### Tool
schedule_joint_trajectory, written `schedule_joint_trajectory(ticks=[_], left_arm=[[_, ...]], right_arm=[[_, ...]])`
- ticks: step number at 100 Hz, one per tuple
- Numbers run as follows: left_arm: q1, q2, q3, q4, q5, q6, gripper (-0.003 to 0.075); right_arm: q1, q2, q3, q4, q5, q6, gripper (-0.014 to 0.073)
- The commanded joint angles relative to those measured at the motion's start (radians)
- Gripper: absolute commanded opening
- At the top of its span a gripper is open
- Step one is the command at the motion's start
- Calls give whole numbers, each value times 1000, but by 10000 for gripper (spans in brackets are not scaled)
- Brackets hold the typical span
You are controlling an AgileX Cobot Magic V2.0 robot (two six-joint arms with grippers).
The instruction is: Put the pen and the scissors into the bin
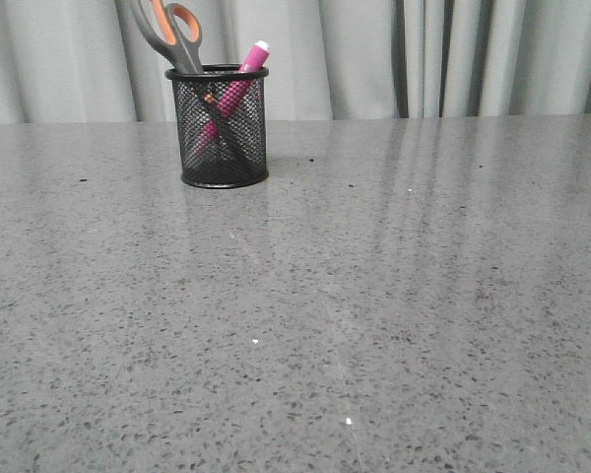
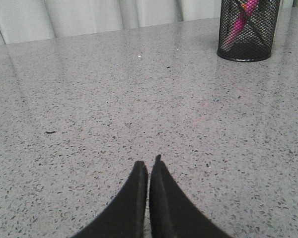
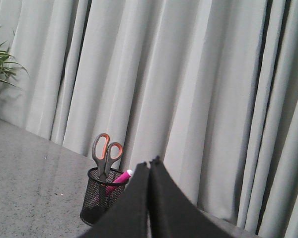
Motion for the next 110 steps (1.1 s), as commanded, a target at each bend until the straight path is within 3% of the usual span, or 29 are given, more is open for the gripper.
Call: schedule_joint_trajectory(ticks=[1, 16, 76, 100, 110], left_arm=[[0, -33, 43, 0, -65, -10, -19], [0, -33, 43, 0, 13, -10, -19], [0, -33, 43, 35, 10, -10, -19], [0, -33, 43, 35, 10, -10, -19], [0, -33, 43, 35, 10, -10, -19]], right_arm=[[-3, 13, -23, -10, -57, -3, -69], [-3, 13, -23, -10, -57, -3, -69], [-3, 13, -22, -10, -57, -3, -69], [-12, 11, 52, -7, -57, -3, -69], [-42, 11, 83, 25, 96, -2, -69]])
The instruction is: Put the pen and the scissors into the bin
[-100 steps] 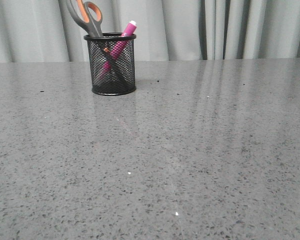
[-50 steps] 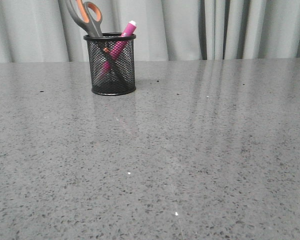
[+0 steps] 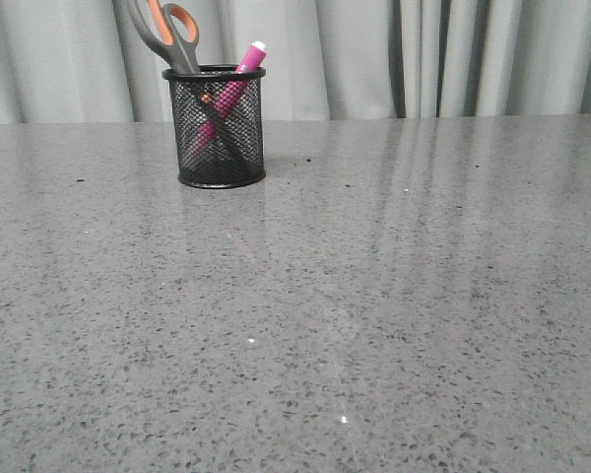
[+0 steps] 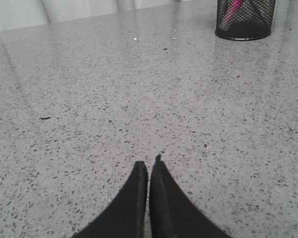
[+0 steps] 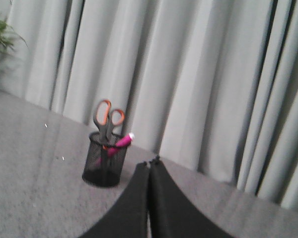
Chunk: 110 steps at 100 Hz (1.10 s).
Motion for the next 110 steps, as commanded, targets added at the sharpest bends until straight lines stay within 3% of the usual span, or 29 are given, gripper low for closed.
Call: schedule_joint_trajectory(ticks=[1, 11, 29, 38, 50, 82, 110], left_arm=[[0, -33, 43, 1, -47, -10, -19], [0, -33, 43, 1, -47, -10, -19], [0, -33, 43, 1, -47, -10, -19], [0, -33, 43, 1, -47, -10, -19], [0, -33, 43, 1, -47, -10, -19], [0, -33, 43, 1, -47, -10, -19], [0, -33, 43, 1, -47, -10, -19]], right_arm=[[-32, 11, -1, 30, 67, -2, -69], [-81, 11, 41, 145, 107, -18, -69], [-209, 11, 176, 419, -59, -244, -69], [-240, 11, 249, 422, -150, -245, -69], [-259, -21, 312, 422, -167, -245, -69], [-296, -125, 310, 428, 207, -245, -69], [-298, -125, 310, 428, 200, -245, -69]])
